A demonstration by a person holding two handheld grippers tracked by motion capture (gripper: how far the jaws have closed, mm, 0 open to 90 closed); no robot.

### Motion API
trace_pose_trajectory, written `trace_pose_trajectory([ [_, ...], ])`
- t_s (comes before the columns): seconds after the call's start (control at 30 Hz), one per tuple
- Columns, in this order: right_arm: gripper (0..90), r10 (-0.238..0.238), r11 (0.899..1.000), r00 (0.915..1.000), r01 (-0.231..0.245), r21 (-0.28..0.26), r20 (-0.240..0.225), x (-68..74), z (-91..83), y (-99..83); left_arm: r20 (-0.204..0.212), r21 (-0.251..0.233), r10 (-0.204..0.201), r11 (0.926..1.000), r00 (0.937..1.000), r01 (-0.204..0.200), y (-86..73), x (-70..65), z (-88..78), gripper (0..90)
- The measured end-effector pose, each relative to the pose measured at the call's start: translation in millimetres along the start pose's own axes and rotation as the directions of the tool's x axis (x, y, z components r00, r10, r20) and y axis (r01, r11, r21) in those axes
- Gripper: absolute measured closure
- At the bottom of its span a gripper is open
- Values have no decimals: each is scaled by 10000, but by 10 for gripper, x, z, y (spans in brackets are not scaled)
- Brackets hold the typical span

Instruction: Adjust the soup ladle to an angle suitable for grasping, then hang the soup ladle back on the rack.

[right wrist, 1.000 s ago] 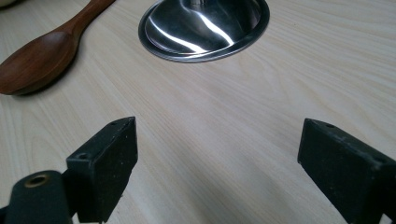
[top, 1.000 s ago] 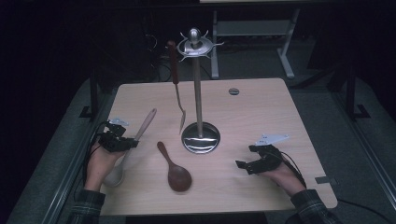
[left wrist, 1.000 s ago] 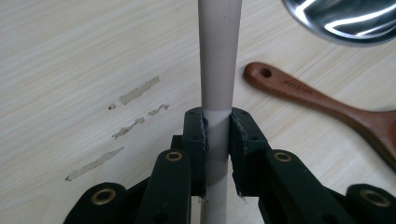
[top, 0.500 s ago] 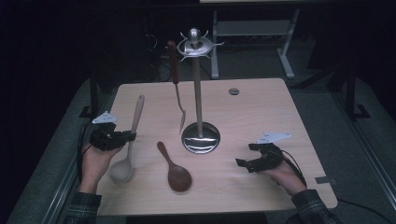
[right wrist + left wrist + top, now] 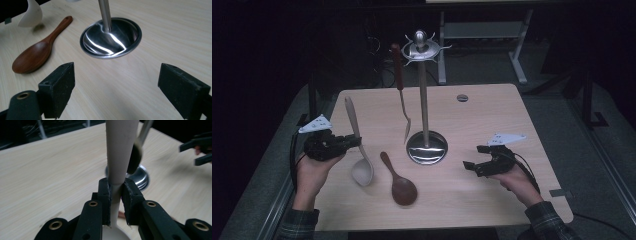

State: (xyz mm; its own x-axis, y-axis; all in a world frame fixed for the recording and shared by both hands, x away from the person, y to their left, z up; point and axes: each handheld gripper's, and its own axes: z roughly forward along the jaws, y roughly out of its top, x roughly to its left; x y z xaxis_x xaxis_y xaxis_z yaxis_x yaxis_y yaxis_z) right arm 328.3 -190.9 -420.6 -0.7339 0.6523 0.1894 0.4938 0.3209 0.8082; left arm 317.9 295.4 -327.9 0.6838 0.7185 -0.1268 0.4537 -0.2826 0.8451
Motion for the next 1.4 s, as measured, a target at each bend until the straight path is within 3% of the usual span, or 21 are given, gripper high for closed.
trace_pose_trajectory([
  [0.23, 135, -364, 9990, 9991, 357, -285, -236, 107, -49, 220, 356, -154, 409, 9991, 9985, -403, 118, -168, 44, 774],
  [0.47, 142, -643, 9923, 9957, 568, -1097, -661, 282, -92, 541, 873, -347, 613, 9977, 9943, -584, 211, -322, 117, 774],
  [0.77, 317, -912, 9817, 9883, 687, -1775, -1220, 474, -72, 800, 1359, -396, 815, 9963, 9874, -768, 333, -549, 319, 774],
  [0.9, 412, -1020, 9721, 9812, 633, -2259, -1639, 566, -50, 961, 1652, -234, 905, 9959, 9821, -878, 375, -664, 505, 774],
  [1.07, 466, -1364, 9632, 9710, 838, -2553, -1962, 699, 3, 1101, 1706, -150, 1017, 9948, 9801, -1007, 414, -791, 674, 774],
  [1.37, 535, -1340, 9613, 9645, 707, -2664, -2275, 849, 142, 1242, 1670, -172, 1116, 9938, 9796, -1103, 438, -943, 821, 774],
  [1.4, 554, -1493, 9560, 9618, 812, -2817, -2295, 868, 184, 1267, 1650, -179, 1153, 9933, 9795, -1139, 431, -960, 839, 774],
])
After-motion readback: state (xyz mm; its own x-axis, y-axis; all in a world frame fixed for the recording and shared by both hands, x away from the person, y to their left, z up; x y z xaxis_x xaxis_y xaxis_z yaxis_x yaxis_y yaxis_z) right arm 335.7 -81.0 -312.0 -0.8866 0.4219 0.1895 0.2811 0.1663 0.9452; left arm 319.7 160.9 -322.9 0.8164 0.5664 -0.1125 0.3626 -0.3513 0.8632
